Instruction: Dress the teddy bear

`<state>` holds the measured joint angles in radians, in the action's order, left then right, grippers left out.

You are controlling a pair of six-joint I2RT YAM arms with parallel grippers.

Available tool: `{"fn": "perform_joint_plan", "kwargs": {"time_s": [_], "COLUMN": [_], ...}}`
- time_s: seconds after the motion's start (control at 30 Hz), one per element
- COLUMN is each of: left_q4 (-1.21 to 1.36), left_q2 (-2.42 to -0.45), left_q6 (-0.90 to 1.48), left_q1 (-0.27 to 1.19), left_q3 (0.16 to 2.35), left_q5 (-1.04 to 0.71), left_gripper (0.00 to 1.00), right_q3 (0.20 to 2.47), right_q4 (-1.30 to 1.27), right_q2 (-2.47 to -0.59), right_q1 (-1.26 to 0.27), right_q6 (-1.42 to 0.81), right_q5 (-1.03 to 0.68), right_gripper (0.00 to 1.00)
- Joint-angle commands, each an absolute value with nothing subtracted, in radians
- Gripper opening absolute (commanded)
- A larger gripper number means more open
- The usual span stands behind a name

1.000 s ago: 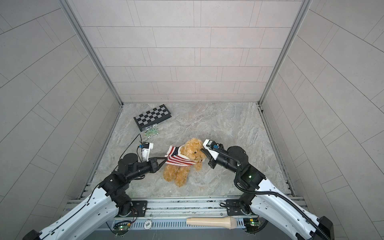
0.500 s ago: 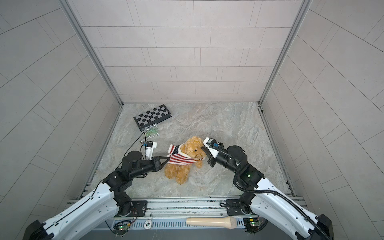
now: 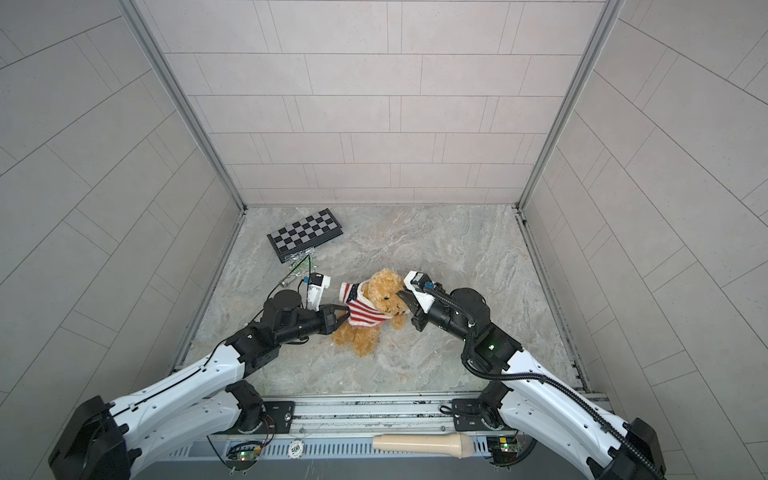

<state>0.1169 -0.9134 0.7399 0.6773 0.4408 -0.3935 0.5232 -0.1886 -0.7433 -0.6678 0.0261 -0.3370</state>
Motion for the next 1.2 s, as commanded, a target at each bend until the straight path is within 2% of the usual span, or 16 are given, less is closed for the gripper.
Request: {"fn": "perform_joint_plan", "kwargs": {"time_s": [0.0,0.13,0.23,0.37,0.5,0.87,0.93,1.1,1.17], "left_q4": [-0.039,-0.258,-0.353,-0.357,-0.255,-0.151,-0.144,-0.124,-0.123], "left_q2": [-0.856,-0.715,-0.630,-0.614,-0.698,-1.029,-1.072,-1.127,-1.142], "left_q6": [0.661,0.579,0.533,0.512,0.498,0.407,0.417,0.428,0.434], "left_q1": [0.683,0.683,0.684,0.693,0.756,0.890,0.891,0.911,0.912], "left_q3": [0.484,0.520,0.557,0.618,0.696,0.901,0.915,0.926,0.925], "left_q5": [-0.306,-0.200,-0.199,-0.275,-0.331,-0.357,-0.363,-0.367,-0.364], "left_gripper": [0.25,0.40,0.53,0.60,0.67,0.70,0.62,0.55,0.47], "right_q3": [0.560,0.595,0.600,0.613,0.613,0.640,0.644,0.646,0.648], "right_q4": [-0.196,-0.090,-0.052,-0.031,-0.038,-0.029,-0.028,-0.024,-0.030], "right_q2": [-0.717,-0.733,-0.736,-0.757,-0.773,-0.796,-0.799,-0.807,-0.813], "right_q1": [-0.672,-0.672,-0.672,-0.672,-0.676,-0.696,-0.702,-0.706,-0.707], "right_q6": [0.076,0.153,0.181,0.211,0.233,0.252,0.255,0.265,0.265], "right_q5": [-0.384,-0.420,-0.457,-0.514,-0.556,-0.587,-0.590,-0.589,-0.591], "right_gripper": [0.00,0.00,0.00,0.00,0.00,0.00,0.00,0.00,0.00]}}
